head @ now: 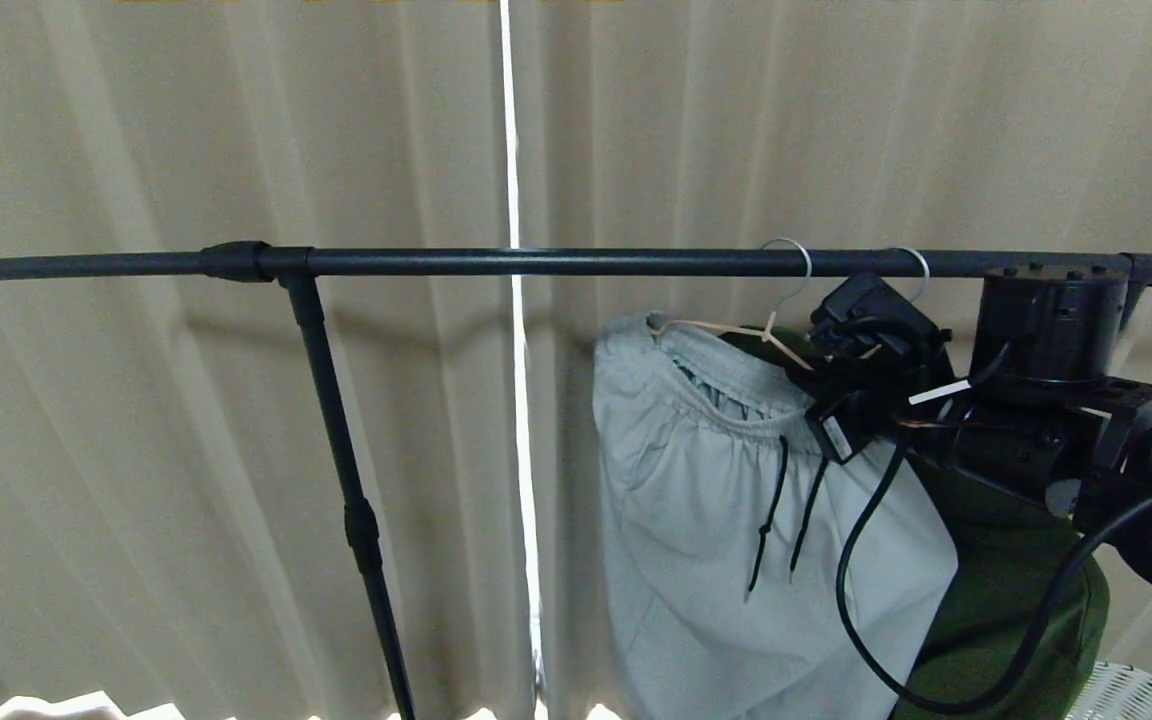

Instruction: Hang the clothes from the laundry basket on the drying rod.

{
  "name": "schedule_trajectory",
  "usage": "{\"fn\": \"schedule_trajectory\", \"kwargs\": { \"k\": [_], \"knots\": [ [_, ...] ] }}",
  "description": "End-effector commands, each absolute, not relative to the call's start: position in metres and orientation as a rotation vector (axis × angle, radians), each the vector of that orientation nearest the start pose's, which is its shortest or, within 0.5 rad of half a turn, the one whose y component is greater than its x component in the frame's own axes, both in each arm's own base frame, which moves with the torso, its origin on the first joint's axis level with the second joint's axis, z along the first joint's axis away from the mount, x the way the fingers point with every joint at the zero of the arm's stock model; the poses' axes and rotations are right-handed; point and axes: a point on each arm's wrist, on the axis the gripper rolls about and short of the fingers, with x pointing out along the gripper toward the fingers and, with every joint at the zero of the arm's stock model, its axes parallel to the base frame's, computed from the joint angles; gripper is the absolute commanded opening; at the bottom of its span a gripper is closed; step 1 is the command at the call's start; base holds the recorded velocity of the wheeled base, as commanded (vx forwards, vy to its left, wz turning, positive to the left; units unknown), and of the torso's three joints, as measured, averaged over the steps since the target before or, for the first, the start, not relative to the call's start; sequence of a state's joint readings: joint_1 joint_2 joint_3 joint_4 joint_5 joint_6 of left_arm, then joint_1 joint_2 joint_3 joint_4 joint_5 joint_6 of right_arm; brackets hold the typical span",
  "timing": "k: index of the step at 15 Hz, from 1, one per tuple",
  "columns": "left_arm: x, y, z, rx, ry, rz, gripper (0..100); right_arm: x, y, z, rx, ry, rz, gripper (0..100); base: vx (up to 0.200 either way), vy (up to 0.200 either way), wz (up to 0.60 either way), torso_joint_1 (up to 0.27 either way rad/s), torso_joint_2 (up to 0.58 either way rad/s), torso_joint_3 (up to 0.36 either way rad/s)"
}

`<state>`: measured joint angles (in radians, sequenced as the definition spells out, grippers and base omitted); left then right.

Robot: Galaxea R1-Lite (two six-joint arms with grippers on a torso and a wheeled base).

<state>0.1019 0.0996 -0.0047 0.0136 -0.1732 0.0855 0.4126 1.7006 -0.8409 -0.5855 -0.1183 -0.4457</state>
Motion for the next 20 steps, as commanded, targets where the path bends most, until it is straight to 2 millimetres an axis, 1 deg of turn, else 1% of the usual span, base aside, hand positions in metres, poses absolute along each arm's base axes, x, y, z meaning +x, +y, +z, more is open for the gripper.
{"fn": "schedule_trajectory", "kwargs": {
  "k": [1,3,4,8,10,12,14,16,17,19,20],
  "knots": [
    [-0.015,-0.005,0.077,0.071,0.106,-0.075,100,0.283,0.126,0.185,-0.515,0.198,0.362,0,0.0,0.0,0.0,0.0,0.0,0.0],
    [-0.015,-0.005,0.077,0.069,0.106,-0.077,100,0.283,0.126,0.184,-0.517,0.202,0.365,0,0.0,0.0,0.0,0.0,0.0,0.0],
    [-0.015,-0.005,0.077,0.071,0.106,-0.075,100,0.282,0.126,0.183,-0.516,0.205,0.367,100,0.0,0.0,0.0,0.0,0.0,0.0],
    [-0.015,-0.005,0.077,0.069,0.106,-0.077,100,0.281,0.126,0.185,-0.489,0.169,0.373,100,0.0,0.0,0.0,0.0,0.0,0.0],
    [-0.015,-0.005,0.077,0.071,0.106,-0.077,100,0.277,0.124,0.181,-0.443,0.164,0.376,100,0.0,0.0,0.0,0.0,0.0,0.0],
    [-0.015,-0.005,0.077,0.071,0.106,-0.077,100,0.271,0.123,0.173,-0.358,0.142,0.413,100,0.0,0.0,0.0,0.0,0.0,0.0],
    [-0.015,-0.005,0.077,0.071,0.106,-0.077,100,0.267,0.121,0.171,-0.3,0.065,0.445,100,0.0,0.0,0.0,0.0,0.0,0.0],
    [-0.015,-0.005,0.077,0.071,0.106,-0.077,100,0.255,0.116,0.172,-0.236,-0.026,0.443,100,0.0,0.0,0.0,0.0,0.0,0.0],
    [-0.015,-0.005,0.077,0.071,0.106,-0.077,100,0.244,0.11,0.175,-0.217,-0.08,0.432,100,0.0,0.0,0.0,0.0,0.0,0.0],
    [-0.015,-0.005,0.077,0.066,0.106,-0.076,100,0.224,0.096,0.192,-0.167,-0.204,0.401,100,0.0,0.0,0.0,0.0,0.0,0.0],
    [-0.015,-0.005,0.077,0.071,0.106,-0.075,100,0.212,0.091,0.197,-0.131,-0.239,0.401,100,0.0,0.0,0.0,0.0,0.0,0.0]
  ]
}}
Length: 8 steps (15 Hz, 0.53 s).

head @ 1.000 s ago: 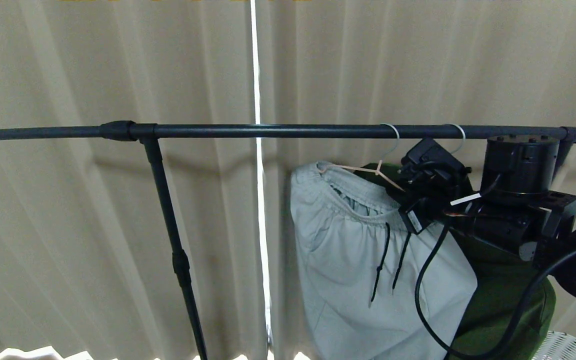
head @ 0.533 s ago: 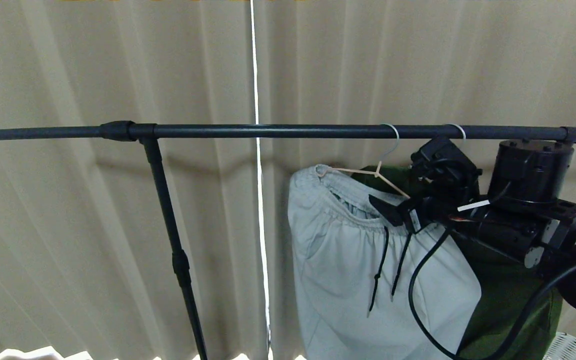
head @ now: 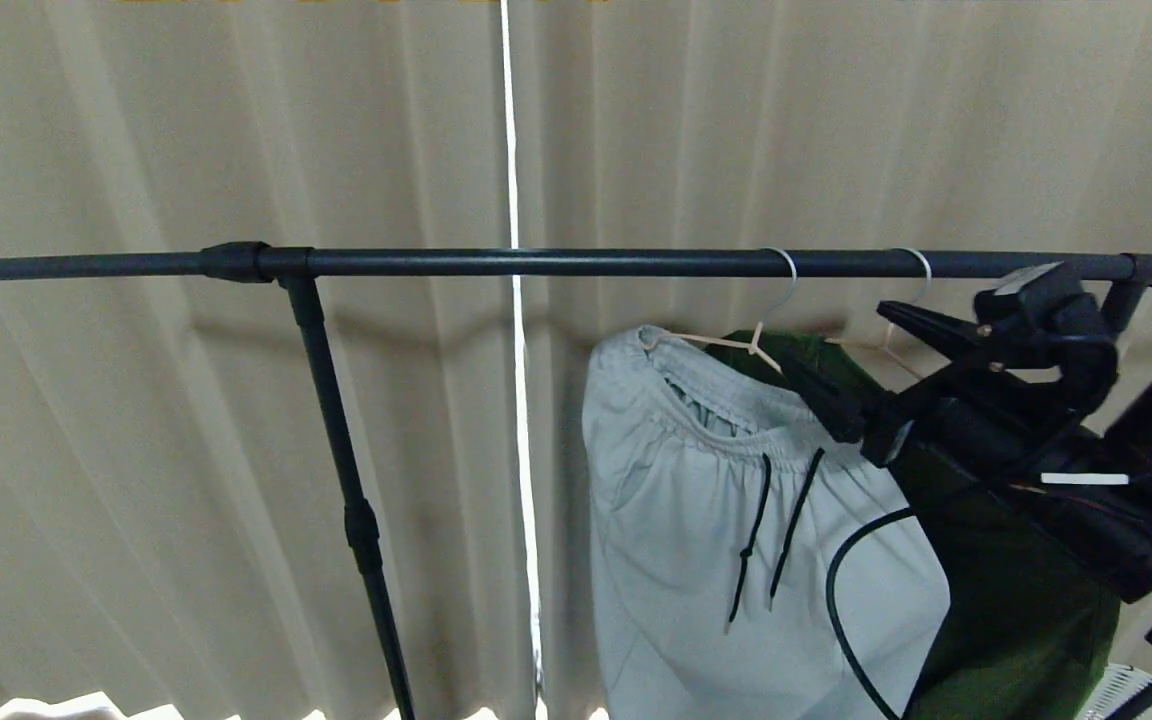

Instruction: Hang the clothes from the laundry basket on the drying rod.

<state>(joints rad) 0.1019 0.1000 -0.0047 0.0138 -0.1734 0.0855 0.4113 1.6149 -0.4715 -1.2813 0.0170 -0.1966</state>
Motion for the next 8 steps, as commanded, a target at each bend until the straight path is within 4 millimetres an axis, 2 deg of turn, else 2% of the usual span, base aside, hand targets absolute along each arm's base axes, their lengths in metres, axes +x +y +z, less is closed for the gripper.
{"fn": "schedule_trajectory", "kwargs": {
  "k": [1,3,5,6,8],
  "knots": [
    [-0.015,-0.005,0.077,0.072,0.108,-0.077,100,0.191,0.084,0.197,-0.085,-0.258,0.411,100,0.0,0.0,0.0,0.0,0.0,0.0],
    [-0.015,-0.005,0.077,0.07,0.108,-0.075,100,0.155,0.068,0.182,-0.088,-0.218,0.417,100,0.0,0.0,0.0,0.0,0.0,0.0],
    [-0.015,-0.005,0.077,0.07,0.108,-0.075,100,0.13,0.058,0.175,-0.088,-0.225,0.445,100,0.0,0.0,0.0,0.0,0.0,0.0],
    [-0.015,-0.005,0.077,0.07,0.109,-0.075,100,0.114,0.052,0.161,-0.101,-0.188,0.457,100,0.0,0.0,0.0,0.0,0.0,0.0],
    [-0.015,-0.005,0.077,0.07,0.108,-0.077,100,0.104,0.045,0.155,-0.122,-0.122,0.431,100,0.0,0.0,0.0,0.0,0.0,0.0]
  ]
}}
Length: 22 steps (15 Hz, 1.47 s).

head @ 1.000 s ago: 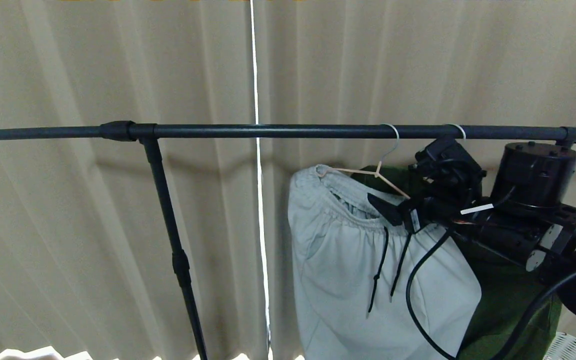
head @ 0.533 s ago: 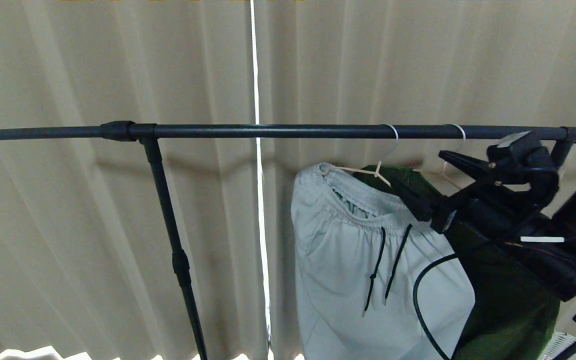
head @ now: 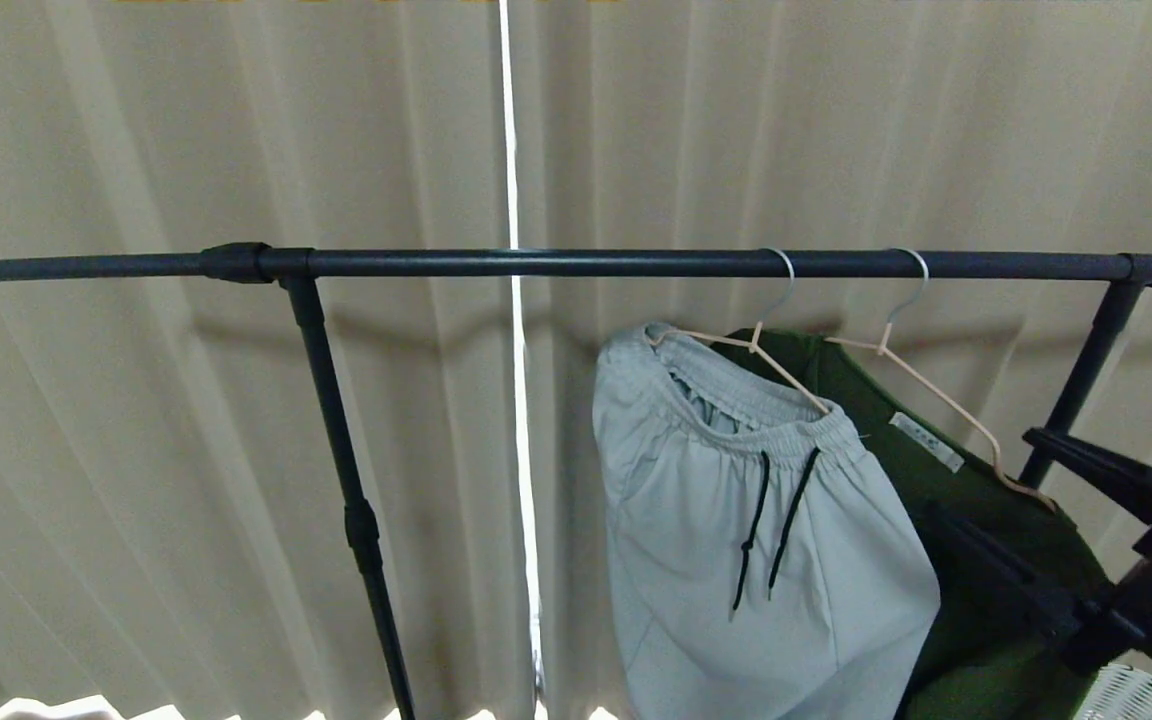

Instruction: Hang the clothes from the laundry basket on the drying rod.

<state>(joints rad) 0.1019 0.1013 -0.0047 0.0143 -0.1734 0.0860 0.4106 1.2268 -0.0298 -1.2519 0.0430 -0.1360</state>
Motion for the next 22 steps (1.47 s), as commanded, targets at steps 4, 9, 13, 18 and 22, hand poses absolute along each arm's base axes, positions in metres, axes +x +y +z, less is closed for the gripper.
{"fn": "schedule_trajectory", "kwargs": {
  "k": [4,9,13,18,22],
  "knots": [
    [-0.015,-0.005,0.077,0.056,0.107,-0.07,100,0.062,0.027,0.159,-0.181,0.032,0.431,100,0.0,0.0,0.0,0.0,0.0,0.0],
    [-0.015,-0.005,0.077,0.06,0.11,-0.072,100,0.011,0.001,0.132,-0.16,0.234,0.128,100,0.0,0.0,0.0,0.0,0.0,0.0],
    [-0.015,-0.005,0.077,0.06,0.11,-0.072,100,-0.034,0.003,0.096,-0.089,0.212,-0.069,100,0.0,0.0,0.0,0.0,0.0,0.0],
    [-0.015,-0.005,0.077,0.06,0.11,-0.072,100,-0.023,0.0,0.078,-0.006,-0.002,0.028,100,0.0,0.0,0.0,0.0,0.0,0.0],
    [-0.015,-0.005,0.077,0.061,0.11,-0.072,100,-0.023,0.004,0.077,-0.029,-0.015,0.164,100,0.0,0.0,0.0,0.0,0.0,0.0]
  ]
}}
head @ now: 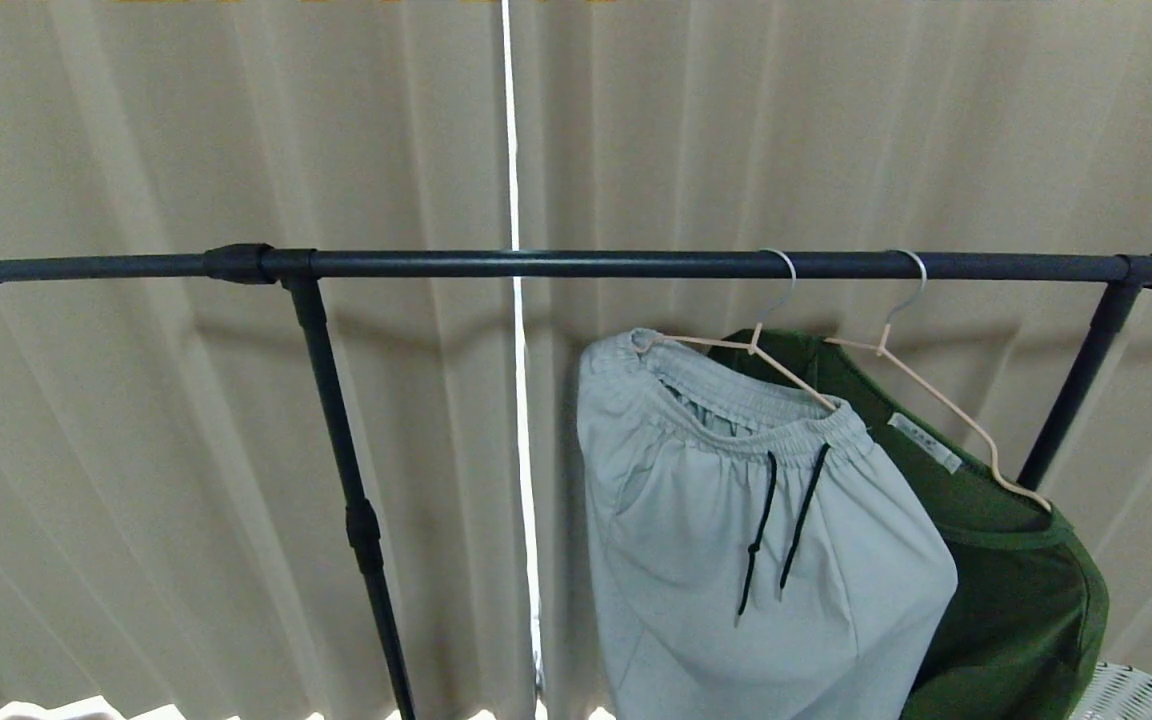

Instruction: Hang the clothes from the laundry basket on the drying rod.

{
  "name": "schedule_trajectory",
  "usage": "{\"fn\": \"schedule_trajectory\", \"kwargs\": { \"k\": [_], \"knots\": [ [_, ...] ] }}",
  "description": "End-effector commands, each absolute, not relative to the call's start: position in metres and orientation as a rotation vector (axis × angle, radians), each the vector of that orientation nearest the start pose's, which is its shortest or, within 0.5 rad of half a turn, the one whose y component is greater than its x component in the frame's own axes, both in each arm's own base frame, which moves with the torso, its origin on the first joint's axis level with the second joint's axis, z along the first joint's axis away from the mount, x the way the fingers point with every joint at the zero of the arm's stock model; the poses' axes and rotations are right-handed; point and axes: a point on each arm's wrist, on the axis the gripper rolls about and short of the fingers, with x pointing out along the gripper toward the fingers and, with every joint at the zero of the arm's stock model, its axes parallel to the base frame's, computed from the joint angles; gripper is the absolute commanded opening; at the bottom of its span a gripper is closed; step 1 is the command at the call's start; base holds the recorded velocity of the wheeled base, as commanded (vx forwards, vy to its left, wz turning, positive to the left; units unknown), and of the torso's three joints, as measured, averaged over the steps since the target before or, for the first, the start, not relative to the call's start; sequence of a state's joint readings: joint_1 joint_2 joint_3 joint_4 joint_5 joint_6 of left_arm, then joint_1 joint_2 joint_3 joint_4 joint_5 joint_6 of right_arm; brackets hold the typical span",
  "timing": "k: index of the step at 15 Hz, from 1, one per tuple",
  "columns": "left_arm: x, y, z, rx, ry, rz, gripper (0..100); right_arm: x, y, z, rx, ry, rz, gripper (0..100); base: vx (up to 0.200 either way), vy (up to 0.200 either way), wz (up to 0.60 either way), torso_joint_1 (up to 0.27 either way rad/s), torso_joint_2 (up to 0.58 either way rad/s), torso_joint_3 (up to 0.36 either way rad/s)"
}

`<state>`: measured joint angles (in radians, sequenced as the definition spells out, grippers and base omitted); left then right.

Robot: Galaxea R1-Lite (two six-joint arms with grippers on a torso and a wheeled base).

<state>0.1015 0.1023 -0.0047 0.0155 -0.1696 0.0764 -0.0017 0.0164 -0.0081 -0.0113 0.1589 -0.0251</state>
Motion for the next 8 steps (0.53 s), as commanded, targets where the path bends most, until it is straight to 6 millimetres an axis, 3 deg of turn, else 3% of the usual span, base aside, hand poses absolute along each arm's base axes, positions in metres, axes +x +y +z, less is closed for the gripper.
{"fn": "schedule_trajectory", "kwargs": {
  "k": [1,8],
  "knots": [
    [-0.0153,-0.0054,0.0772,0.062,0.108,-0.072,100,-0.0231,0.0036,0.0766,-0.024,-0.013,0.162,100,0.0,0.0,0.0,0.0,0.0,0.0],
    [-0.0153,-0.0053,0.0772,0.057,0.109,-0.068,100,-0.0231,0.0034,0.0764,-0.025,-0.011,0.156,100,0.0,0.0,0.0,0.0,0.0,0.0]
  ]
}}
